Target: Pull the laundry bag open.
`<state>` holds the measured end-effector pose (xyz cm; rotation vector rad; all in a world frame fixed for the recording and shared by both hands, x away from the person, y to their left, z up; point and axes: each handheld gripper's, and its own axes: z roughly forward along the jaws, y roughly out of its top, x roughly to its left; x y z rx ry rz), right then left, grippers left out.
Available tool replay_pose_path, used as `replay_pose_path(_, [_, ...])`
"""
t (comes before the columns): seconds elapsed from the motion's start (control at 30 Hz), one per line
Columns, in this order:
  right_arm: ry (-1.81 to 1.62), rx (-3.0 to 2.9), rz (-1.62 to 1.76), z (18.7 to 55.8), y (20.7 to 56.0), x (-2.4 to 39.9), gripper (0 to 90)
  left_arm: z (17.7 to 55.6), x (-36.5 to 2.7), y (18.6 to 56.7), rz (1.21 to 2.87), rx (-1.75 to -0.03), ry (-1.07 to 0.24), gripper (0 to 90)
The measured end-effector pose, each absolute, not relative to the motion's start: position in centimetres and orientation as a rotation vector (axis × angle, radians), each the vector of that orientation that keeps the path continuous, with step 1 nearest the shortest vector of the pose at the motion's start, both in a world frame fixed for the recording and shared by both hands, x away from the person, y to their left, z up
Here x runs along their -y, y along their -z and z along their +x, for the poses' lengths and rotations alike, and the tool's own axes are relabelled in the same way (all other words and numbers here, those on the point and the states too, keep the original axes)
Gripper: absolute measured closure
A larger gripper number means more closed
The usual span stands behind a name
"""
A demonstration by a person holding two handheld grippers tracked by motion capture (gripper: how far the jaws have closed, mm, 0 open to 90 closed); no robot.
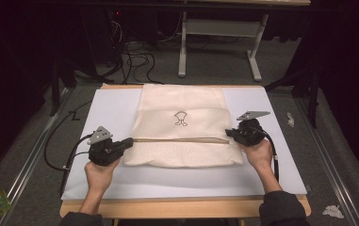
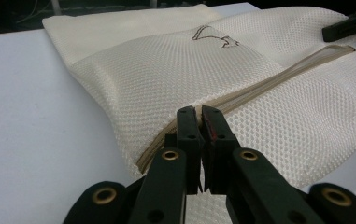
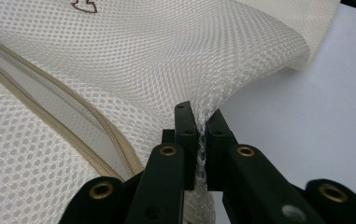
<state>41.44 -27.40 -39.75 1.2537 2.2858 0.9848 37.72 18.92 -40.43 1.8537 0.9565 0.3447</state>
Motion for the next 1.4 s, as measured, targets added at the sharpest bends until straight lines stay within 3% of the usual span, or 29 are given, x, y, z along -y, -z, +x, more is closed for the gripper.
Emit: replay_pose_path(1.4, [-0.975,-2.238,1.252,41.2,40.1,27.8,88.7,37.9,-21.7,42.0,1.845,-1.065,-0.334,87.3])
